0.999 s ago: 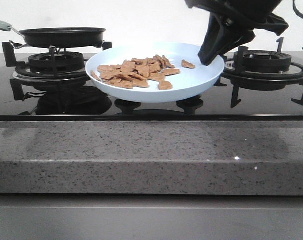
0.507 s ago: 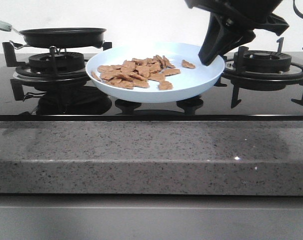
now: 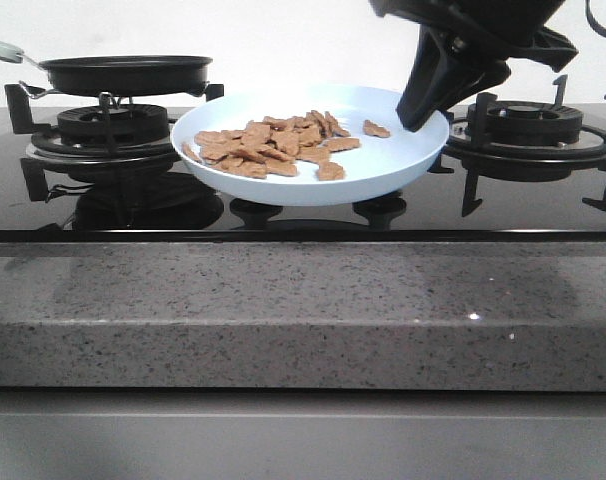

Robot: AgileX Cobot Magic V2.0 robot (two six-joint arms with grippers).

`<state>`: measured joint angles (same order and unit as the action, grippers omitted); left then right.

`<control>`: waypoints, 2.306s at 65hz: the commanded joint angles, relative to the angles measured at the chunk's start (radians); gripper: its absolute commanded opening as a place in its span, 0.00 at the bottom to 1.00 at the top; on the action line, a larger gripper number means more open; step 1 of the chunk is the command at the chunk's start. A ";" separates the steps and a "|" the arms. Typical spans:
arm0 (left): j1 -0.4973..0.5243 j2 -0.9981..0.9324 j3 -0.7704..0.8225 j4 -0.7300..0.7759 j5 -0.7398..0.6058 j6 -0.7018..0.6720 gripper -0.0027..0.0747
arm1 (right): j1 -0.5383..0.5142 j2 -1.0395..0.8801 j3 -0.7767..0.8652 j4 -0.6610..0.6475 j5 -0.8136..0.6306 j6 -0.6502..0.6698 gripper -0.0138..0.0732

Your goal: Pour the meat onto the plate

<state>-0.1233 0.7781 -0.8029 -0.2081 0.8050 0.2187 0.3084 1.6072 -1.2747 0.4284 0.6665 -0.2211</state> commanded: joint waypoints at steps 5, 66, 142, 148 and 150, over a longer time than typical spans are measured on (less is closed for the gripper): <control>-0.006 -0.036 -0.022 -0.001 -0.063 -0.017 0.66 | 0.002 -0.040 -0.023 0.021 -0.045 -0.010 0.02; -0.006 -0.039 -0.022 -0.013 -0.069 -0.017 0.66 | -0.129 0.249 -0.570 0.025 0.162 -0.008 0.02; -0.006 -0.039 -0.022 -0.013 -0.069 -0.017 0.66 | -0.136 0.267 -0.697 -0.078 0.295 -0.004 0.60; -0.006 -0.039 -0.022 -0.013 -0.069 -0.017 0.66 | -0.136 0.166 -0.590 -0.098 0.287 -0.004 0.60; -0.006 -0.039 -0.022 -0.013 -0.070 -0.017 0.66 | -0.136 0.126 -0.546 -0.117 0.284 -0.004 0.60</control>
<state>-0.1233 0.7436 -0.7995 -0.2033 0.8050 0.2087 0.1791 1.8617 -1.8687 0.3271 0.9808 -0.2198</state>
